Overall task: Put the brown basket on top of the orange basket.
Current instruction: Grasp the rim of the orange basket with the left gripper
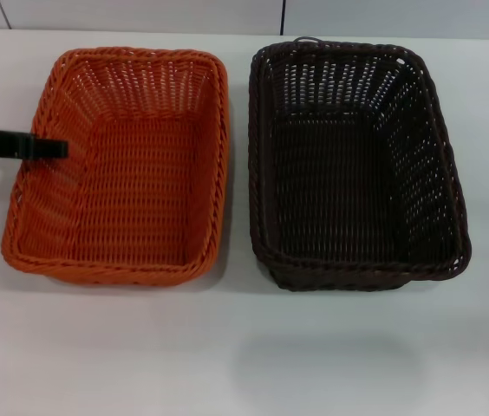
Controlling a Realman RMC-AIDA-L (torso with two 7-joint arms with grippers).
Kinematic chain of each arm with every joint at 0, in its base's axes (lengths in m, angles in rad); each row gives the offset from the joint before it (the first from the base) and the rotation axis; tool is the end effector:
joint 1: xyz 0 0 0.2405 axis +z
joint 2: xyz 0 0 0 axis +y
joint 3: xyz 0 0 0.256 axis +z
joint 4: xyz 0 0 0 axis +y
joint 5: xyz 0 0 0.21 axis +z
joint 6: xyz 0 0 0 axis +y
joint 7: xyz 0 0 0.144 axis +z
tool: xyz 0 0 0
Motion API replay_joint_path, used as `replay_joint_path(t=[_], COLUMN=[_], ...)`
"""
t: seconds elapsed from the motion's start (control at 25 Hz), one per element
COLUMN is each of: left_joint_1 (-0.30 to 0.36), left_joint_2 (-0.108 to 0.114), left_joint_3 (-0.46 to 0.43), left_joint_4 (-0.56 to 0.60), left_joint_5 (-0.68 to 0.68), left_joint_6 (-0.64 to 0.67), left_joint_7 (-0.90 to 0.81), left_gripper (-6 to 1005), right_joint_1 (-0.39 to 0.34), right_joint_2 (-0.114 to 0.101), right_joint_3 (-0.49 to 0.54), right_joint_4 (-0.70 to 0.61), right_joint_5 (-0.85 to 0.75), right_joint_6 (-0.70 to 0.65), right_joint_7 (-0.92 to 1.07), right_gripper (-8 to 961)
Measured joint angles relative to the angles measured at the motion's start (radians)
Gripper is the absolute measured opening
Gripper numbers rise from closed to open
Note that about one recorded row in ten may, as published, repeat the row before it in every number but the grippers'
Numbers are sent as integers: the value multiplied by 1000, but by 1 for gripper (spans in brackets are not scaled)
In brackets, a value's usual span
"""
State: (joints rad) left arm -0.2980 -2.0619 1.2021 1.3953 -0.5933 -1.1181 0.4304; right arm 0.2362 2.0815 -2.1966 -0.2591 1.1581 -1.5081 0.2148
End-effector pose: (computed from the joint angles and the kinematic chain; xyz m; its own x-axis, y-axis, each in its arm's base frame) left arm -0.2791 0.3570 0.0674 0.5126 0.7703 0.3793 0.7674 -0.2129 -0.6047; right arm 0.3645 0.2603 0.0550 0.5331 0.3888 -0.7514 -0.8461 0.2477 -0.4720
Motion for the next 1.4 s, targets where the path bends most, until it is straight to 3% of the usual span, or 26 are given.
replay_joint_path(t=[0.16, 0.44, 1.08, 1.24, 1.4], left_joint_1=[-27, -24, -33, -65, -124], left_joint_2=[0, 2, 2, 2, 5], left_joint_3=[12, 40, 35, -7, -152], left_joint_4=[-49, -38, -24, -23, -36], left_joint_5=[24, 53, 58, 34, -51], left_joint_6=[-8, -13, -29, -81, -191], left_joint_7=[-5, 1, 75, 229, 490], left_gripper=[805, 788, 277, 231, 229], right_joint_1=[0, 2, 12, 12, 16], right_joint_2=[0, 0, 0, 0, 0], right_joint_3=[3, 3, 7, 8, 9], right_joint_4=[0, 0, -2, -4, -5], right_joint_5=[0, 0, 0, 0, 0], right_joint_6=[0, 0, 0, 0, -4], right_joint_7=[0, 0, 0, 0, 0], right_gripper=[831, 830, 830, 830, 830])
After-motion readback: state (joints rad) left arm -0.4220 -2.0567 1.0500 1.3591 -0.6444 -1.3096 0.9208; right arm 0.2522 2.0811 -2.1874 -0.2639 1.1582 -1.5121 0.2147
